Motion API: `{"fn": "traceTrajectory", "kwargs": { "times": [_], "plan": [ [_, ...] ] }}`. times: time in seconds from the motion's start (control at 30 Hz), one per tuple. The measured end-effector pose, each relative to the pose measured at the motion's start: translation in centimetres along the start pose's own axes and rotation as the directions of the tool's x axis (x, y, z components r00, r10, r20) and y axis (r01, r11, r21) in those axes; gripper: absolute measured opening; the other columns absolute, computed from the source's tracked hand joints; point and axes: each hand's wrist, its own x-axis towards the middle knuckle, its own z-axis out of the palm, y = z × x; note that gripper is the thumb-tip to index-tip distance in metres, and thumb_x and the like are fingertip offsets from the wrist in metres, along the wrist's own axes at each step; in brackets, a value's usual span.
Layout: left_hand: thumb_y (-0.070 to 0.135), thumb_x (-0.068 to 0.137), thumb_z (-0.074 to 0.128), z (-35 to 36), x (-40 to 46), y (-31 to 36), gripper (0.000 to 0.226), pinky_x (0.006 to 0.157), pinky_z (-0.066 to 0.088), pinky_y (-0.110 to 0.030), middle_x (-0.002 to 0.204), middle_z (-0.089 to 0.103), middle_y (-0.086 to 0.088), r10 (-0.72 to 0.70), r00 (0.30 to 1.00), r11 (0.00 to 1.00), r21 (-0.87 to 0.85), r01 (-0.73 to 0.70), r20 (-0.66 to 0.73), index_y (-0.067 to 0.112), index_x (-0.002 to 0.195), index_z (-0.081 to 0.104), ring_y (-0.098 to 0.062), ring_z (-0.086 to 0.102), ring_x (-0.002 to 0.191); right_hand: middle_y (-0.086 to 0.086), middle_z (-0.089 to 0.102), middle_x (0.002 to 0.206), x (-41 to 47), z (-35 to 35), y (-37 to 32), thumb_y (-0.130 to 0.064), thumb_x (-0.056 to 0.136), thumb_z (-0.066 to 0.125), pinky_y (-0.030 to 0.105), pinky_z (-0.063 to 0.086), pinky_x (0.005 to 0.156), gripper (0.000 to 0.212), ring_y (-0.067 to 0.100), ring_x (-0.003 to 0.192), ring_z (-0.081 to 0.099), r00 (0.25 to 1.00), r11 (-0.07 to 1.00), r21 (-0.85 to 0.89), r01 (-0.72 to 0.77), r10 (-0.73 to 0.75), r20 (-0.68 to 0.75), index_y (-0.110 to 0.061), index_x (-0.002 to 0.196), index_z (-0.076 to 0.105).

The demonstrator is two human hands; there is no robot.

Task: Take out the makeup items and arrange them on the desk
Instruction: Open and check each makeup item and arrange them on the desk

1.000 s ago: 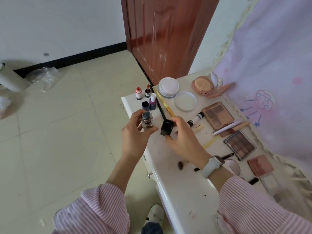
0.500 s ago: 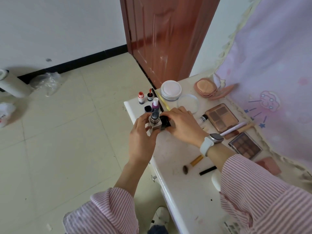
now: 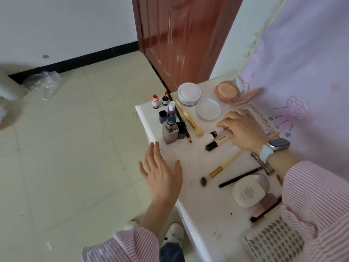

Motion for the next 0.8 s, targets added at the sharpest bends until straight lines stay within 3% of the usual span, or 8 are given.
{"fn": "traceTrajectory", "kwargs": {
  "times": [0.1, 0.23, 0.33, 0.43, 0.5, 0.57, 0.67, 0.8],
  "plan": [
    [0.039, 0.09, 0.046, 1.0, -0.3, -1.0, 0.075, 0.113, -0.004, -0.044, 0.155, 0.005, -0.002, -0.017, 0.994, 0.997, 0.079, 0.008, 0.105, 0.013, 0.147, 0.006, -0.016, 0.002, 0.141, -0.002, 0.054, 0.11, 0.3, 0.3, 0.7, -0.015, 0.086, 0.053, 0.04, 0.03, 0.096, 0.031, 0.022, 0.109, 0.041, 1.0, 0.998, -0.049, 0.029, -0.029, 0.007, -0.022, 0.115, 0.061],
    [0.051, 0.09, 0.034, 1.1, -0.4, -1.7, 0.072, 0.113, -0.006, -0.045, 0.155, -0.004, 0.007, -0.027, 0.985, 0.99, 0.142, 0.003, 0.168, 0.02, 0.147, 0.002, -0.013, -0.006, 0.141, 0.0, 0.052, 0.111, 0.6, 0.6, 1.0, -0.023, 0.088, 0.053, 0.04, 0.032, 0.092, 0.028, 0.022, 0.108, 0.039, 0.995, 0.987, -0.13, 0.094, -0.088, 0.055, -0.02, 0.116, 0.058],
    [0.054, 0.089, 0.032, 0.8, -0.2, -1.9, 0.073, 0.113, -0.005, -0.046, 0.155, -0.001, 0.007, -0.021, 0.981, 0.985, 0.173, -0.013, 0.191, 0.02, 0.147, 0.004, -0.015, -0.005, 0.141, 0.005, 0.056, 0.111, 0.1, 0.3, 1.0, -0.02, 0.088, 0.056, 0.038, 0.033, 0.09, 0.026, 0.027, 0.108, 0.042, 0.997, 0.994, -0.081, 0.067, -0.07, -0.036, -0.012, 0.112, 0.059],
    [0.038, 0.089, 0.052, -0.1, -0.1, -1.3, 0.061, 0.114, 0.011, -0.049, 0.15, 0.025, -0.004, 0.037, 0.992, 0.993, 0.11, -0.051, 0.123, 0.012, 0.141, 0.031, -0.026, 0.017, 0.139, 0.008, 0.059, 0.1, -1.4, -0.5, 0.0, -0.014, 0.087, 0.058, 0.035, 0.034, 0.085, 0.023, 0.028, 0.1, 0.046, 0.98, 0.984, 0.179, -0.019, 0.054, -0.192, -0.006, 0.108, 0.059],
    [0.019, 0.083, 0.066, -0.6, -0.4, -0.9, 0.048, 0.102, 0.036, -0.052, 0.131, 0.049, -0.013, 0.16, 0.987, 0.987, -0.012, -0.16, 0.003, 0.003, 0.126, 0.05, -0.033, 0.043, 0.123, 0.003, 0.058, 0.09, -2.9, -1.3, -1.4, -0.012, 0.088, 0.058, 0.03, 0.039, 0.077, 0.02, 0.02, 0.086, 0.05, 0.977, 0.881, 0.472, -0.04, 0.133, -0.166, -0.007, 0.107, 0.059],
    [0.012, 0.081, 0.069, -1.1, -1.0, -0.4, 0.044, 0.091, 0.048, -0.045, 0.12, 0.055, -0.015, 0.287, 0.957, 0.949, -0.125, -0.29, -0.038, 0.0, 0.12, 0.054, -0.03, 0.053, 0.112, -0.007, 0.058, 0.083, -4.8, -2.0, -2.9, -0.008, 0.09, 0.054, 0.015, 0.041, 0.07, 0.02, 0.005, 0.074, 0.053, 0.992, 0.712, 0.701, -0.051, 0.117, -0.046, -0.013, 0.108, 0.061],
    [0.027, 0.085, 0.064, -1.6, -1.6, 0.6, 0.049, 0.087, 0.051, -0.033, 0.124, 0.052, -0.012, 0.429, 0.903, 0.882, -0.232, -0.41, 0.036, 0.002, 0.125, 0.05, -0.023, 0.056, 0.109, -0.012, 0.062, 0.074, -7.4, -2.1, -5.2, -0.006, 0.091, 0.05, 0.009, 0.043, 0.062, 0.025, -0.004, 0.063, 0.055, 0.991, 0.509, 0.85, -0.134, 0.052, 0.125, -0.028, 0.098, 0.061],
    [0.04, 0.088, 0.05, -1.7, -2.5, 1.4, 0.045, 0.064, 0.052, -0.024, 0.095, 0.063, -0.005, 0.506, 0.858, 0.846, -0.244, -0.474, 0.087, 0.004, 0.114, 0.058, -0.006, 0.056, 0.076, -0.003, 0.057, 0.05, -8.9, -0.9, -7.7, -0.009, 0.09, 0.052, 0.014, 0.04, 0.045, 0.013, 0.005, 0.043, 0.048, 0.969, 0.178, 0.961, -0.212, 0.168, 0.183, -0.011, 0.077, 0.054]
  ]
}}
